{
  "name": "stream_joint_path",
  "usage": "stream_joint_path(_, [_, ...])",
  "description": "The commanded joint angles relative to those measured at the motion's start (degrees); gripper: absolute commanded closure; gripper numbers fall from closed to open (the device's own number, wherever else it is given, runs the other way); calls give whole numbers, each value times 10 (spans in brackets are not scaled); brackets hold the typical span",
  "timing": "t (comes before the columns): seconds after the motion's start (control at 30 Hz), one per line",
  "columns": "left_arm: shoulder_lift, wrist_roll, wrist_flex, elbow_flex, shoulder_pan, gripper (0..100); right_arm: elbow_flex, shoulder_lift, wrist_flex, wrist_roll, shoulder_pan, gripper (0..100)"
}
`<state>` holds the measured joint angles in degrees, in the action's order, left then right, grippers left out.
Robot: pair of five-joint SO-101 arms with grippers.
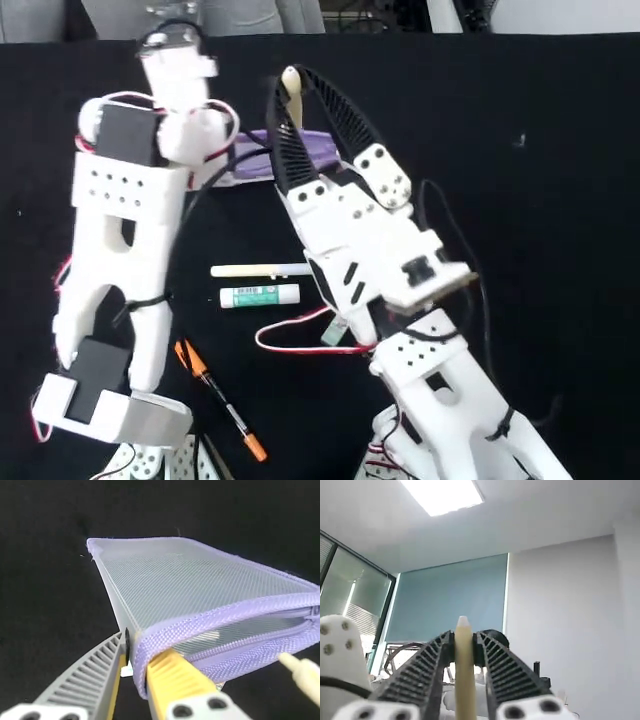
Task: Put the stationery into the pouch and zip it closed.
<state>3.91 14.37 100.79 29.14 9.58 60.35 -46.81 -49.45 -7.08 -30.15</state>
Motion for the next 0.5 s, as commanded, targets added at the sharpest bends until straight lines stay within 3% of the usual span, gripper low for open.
stream_joint_path(0.0, [5,14,-1,22,22,972,4,-31,-22,-4,10,988])
stream_joint_path(0.23, [6,14,0,22,40,972,29,-78,-21,-4,10,988])
stream_joint_path(0.47, [59,14,0,17,36,972,18,3,-28,-4,10,988])
